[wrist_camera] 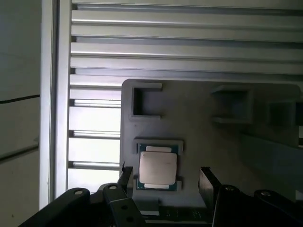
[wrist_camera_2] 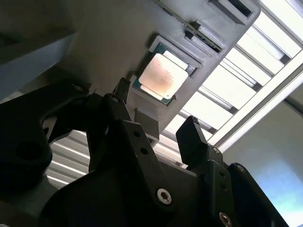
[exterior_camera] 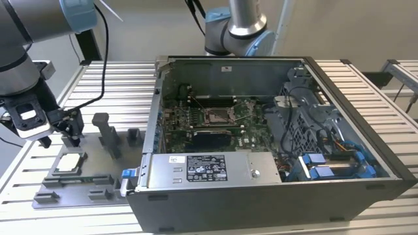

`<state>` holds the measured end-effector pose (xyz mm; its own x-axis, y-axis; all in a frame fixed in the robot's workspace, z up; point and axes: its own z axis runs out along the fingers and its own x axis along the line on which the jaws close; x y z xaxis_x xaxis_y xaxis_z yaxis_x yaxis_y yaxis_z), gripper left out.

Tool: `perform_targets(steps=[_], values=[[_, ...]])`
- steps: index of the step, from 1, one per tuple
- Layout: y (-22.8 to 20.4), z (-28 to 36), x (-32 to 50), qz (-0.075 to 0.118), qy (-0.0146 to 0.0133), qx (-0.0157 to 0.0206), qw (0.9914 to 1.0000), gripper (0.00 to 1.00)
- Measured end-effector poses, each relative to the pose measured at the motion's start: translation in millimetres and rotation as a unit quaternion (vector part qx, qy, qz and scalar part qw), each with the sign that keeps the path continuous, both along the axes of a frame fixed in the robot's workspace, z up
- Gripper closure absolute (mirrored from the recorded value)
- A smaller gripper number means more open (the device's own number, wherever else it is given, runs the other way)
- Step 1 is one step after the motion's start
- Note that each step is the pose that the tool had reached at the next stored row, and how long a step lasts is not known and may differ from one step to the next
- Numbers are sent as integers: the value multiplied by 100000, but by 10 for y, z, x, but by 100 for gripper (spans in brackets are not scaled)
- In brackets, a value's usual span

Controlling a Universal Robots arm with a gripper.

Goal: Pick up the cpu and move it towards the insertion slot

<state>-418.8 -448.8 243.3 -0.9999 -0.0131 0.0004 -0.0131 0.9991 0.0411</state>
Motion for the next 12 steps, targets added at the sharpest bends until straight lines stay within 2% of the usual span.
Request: perform_targets(steps=[12], values=[[-7, -217, -33, -51, 1, 0, 100000, 0]])
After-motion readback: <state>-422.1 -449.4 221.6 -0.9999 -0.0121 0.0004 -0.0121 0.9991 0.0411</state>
